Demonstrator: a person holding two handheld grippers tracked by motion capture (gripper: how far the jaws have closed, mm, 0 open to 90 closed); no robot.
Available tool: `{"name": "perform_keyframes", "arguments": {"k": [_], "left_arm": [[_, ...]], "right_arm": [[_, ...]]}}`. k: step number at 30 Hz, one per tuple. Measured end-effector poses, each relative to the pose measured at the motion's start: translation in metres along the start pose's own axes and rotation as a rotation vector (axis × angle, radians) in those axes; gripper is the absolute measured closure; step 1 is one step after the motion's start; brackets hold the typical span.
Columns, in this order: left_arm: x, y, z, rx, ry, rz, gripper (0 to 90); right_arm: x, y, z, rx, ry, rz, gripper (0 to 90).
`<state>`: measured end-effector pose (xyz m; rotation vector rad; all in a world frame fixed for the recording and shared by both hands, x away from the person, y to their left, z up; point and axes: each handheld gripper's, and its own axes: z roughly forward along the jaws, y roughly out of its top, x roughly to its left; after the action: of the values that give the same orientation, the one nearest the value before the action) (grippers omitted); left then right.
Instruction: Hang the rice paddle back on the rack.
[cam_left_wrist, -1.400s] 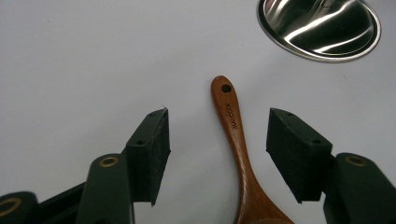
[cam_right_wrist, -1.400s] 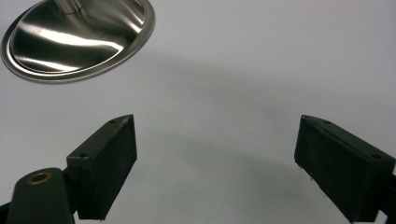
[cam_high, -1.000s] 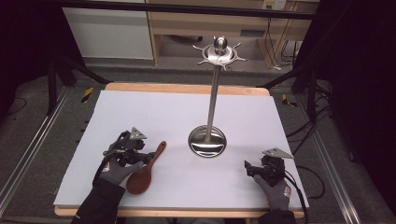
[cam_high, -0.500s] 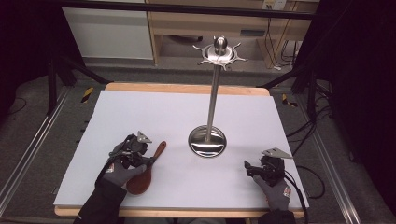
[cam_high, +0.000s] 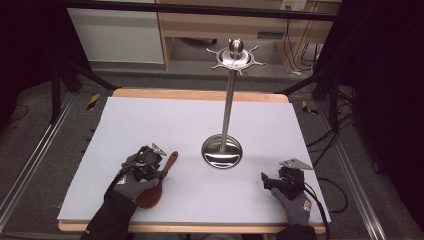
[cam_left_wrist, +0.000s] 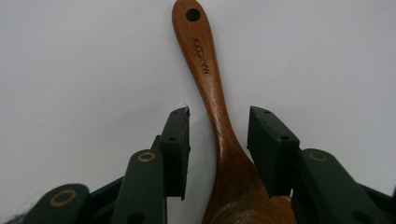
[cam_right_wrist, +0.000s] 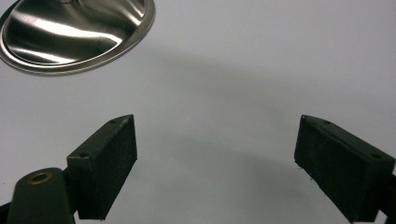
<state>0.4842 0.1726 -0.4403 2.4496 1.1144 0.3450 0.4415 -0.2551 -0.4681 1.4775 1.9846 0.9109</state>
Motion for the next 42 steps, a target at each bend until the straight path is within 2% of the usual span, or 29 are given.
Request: {"name": "perform_keyframes", "arguments": {"k": [14,21,26,42], "left_arm": [[0.001,0.005,0.015,0.065,-0.029,-0.042,69.2],[0.002,0.006,0.015,0.078,-0.038,-0.062,71.2],[0.001,0.007,0.014,0.092,-0.042,-0.056,76.2],[0.002,0.011,0.016,0.105,-0.041,0.002,75.5]], "right_arm": [[0.000,0.000,0.000,0.008,0.001,-0.001,13.8],[0.001,0.000,0.000,0.012,0.005,0.006,14.0],[0.001,0.000,0.000,0.014,0.006,0.007,14.0],[0.001,0.000,0.001,0.024,0.011,0.005,14.2]]}}
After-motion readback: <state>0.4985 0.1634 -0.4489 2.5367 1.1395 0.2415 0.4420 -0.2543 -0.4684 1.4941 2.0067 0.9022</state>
